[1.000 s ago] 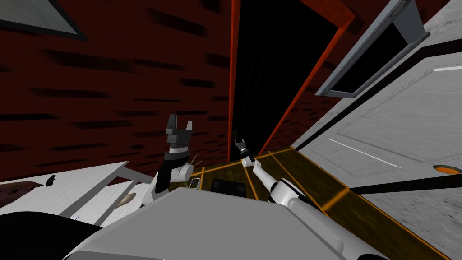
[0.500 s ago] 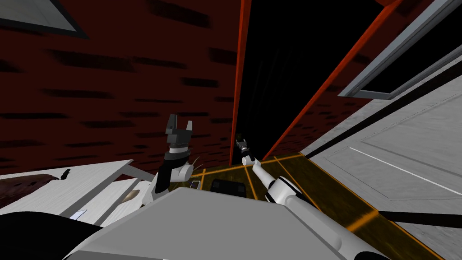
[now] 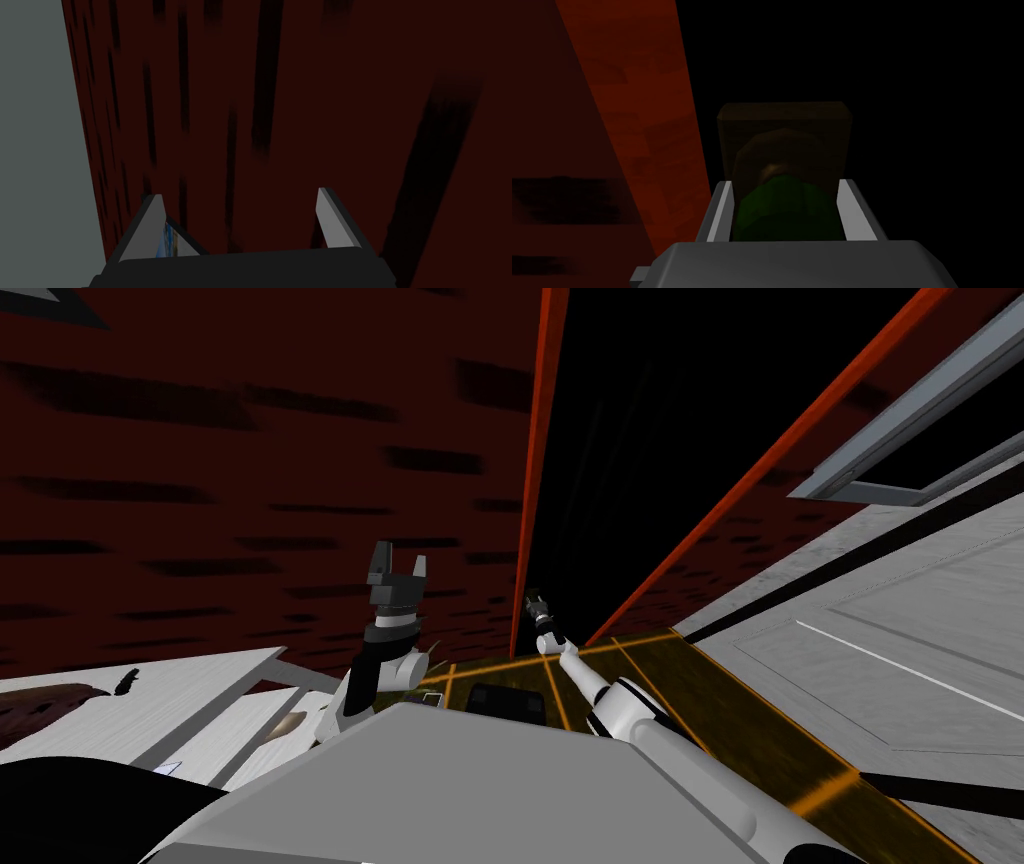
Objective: Pull the door open
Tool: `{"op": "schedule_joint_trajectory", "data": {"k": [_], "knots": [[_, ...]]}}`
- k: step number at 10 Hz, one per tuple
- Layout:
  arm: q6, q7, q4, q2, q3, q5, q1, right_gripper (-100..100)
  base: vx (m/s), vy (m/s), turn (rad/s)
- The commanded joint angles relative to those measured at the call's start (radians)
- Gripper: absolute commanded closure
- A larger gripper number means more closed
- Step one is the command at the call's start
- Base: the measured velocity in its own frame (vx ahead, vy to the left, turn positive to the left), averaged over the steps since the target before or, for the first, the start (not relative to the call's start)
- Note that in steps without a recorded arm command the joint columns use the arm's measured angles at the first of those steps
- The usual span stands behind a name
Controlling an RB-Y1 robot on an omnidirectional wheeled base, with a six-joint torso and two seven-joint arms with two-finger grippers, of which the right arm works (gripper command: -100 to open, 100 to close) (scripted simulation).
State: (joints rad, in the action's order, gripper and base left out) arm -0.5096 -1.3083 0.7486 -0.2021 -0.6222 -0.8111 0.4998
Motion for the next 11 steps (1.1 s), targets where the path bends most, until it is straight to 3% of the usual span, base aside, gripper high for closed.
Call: {"op": "schedule_joint_trajectory", "data": {"k": [1,4,5,8,9,10,11], "knots": [[0.000,0.000,0.000,0.000,0.000,0.000,0.000,100,-0.028,-0.003,0.003],[0.000,0.000,0.000,0.000,0.000,0.000,0.000,100,-0.005,-0.001,0.000],[-0.009,-0.032,-0.004,-0.029,-0.020,-0.002,-0.003,100,-0.077,-0.052,0.154],[-0.028,-0.082,-0.006,-0.074,-0.049,-0.005,-0.003,100,-0.167,-0.062,0.142],[-0.040,-0.113,-0.008,-0.102,-0.066,-0.008,-0.003,100,-0.210,-0.055,0.158],[-0.046,-0.130,-0.009,-0.117,-0.076,-0.009,-0.003,100,-0.176,-0.049,0.144],[-0.059,-0.164,-0.010,-0.147,-0.095,-0.011,-0.003,100,-0.154,-0.063,0.198]]}}
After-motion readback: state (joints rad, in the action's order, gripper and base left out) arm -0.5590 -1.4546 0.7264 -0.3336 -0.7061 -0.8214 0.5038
